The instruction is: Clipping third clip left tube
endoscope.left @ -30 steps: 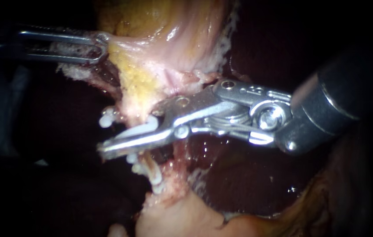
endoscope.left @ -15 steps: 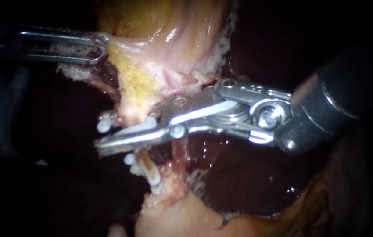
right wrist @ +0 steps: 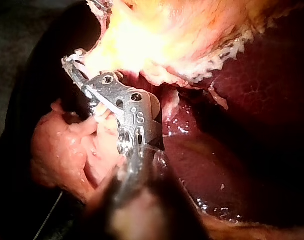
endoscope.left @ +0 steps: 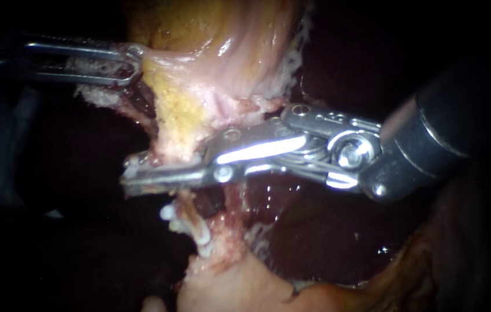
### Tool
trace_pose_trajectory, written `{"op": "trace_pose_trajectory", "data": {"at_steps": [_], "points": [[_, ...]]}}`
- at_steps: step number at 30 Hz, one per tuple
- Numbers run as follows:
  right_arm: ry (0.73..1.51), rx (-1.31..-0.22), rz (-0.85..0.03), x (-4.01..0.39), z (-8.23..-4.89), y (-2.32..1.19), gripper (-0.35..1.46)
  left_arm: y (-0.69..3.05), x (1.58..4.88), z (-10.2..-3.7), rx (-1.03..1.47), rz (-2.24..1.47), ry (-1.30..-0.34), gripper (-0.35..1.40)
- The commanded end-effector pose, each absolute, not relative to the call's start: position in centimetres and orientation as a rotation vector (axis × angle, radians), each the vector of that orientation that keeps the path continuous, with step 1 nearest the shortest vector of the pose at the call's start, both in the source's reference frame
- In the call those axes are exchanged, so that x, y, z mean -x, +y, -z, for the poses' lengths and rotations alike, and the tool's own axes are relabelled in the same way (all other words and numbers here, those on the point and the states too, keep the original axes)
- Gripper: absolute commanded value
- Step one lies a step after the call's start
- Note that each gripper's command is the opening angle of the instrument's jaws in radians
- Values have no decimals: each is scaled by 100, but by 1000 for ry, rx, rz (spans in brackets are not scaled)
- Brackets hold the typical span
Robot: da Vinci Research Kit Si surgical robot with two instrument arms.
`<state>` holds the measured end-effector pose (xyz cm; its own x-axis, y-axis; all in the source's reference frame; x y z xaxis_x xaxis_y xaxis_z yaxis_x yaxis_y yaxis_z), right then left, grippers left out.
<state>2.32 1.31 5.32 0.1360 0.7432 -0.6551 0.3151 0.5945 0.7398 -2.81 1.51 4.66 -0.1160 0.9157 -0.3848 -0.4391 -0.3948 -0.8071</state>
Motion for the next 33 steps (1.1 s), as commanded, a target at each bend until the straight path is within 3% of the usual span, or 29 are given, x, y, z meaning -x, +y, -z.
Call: {"op": "trace_pose_trajectory", "data": {"at_steps": [1, 4, 17, 33], "points": [[1454, -960, -396, -232, -532, 130, -27, 151, 281, -466, 1110, -1705, -637, -35], [1447, -974, -407, -232, -534, 129, -35, 151, 281, -466, 1110, -1705, -637, -35], [1391, -970, -441, -231, -535, 128, -35, 151, 282, -466, 1109, -1705, -636, -35], [1385, -971, -445, -228, -543, 131, -35, 150, 283, -466, 1109, -1704, -635, -35]]}}
